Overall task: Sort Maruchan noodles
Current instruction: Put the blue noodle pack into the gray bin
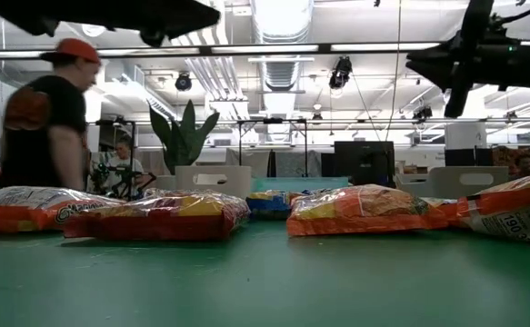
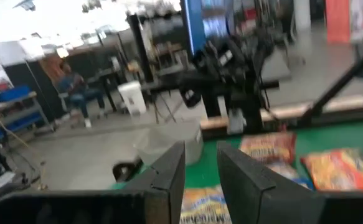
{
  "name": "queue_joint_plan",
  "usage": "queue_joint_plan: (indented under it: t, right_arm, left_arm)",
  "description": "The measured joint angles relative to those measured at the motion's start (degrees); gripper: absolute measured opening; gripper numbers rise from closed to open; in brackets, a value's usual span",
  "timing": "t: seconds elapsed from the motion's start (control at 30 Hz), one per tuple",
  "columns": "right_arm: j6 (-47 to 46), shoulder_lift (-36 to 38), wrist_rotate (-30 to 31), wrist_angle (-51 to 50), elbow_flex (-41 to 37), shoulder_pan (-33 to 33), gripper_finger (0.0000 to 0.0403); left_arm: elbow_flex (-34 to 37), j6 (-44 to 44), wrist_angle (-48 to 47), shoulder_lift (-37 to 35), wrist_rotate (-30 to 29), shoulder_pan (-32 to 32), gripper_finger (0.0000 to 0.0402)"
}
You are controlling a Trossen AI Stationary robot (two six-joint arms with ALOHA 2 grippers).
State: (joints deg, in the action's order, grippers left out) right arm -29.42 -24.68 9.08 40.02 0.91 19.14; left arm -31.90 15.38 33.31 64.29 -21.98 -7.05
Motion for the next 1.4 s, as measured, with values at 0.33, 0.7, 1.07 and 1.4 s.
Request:
queue_joint_plan:
  t: [0.33, 0.7, 1.07, 1.4]
  right_arm:
    - [-2.30, -12.46, -3.71, -5.17, 10.01, -0.02, 0.0052]
    - [-3.47, -25.22, -4.86, -51.03, 33.38, -0.02, 0.0052]
    - [-3.39, -36.86, -5.07, -68.03, 42.91, -0.02, 0.0052]
    - [-2.94, -44.64, -5.03, -67.66, 42.86, 0.00, 0.0052]
  left_arm:
    - [-5.64, -0.15, -4.82, 9.99, -0.07, 0.14, 0.0077]
    - [-6.54, -1.09, -4.80, 17.17, -0.20, 0.20, 0.0077]
    - [-6.52, -1.52, -4.90, 20.90, -0.21, 0.20, 0.0077]
    - [-6.47, -4.33, -3.71, 24.16, -0.20, 0.20, 0.0077]
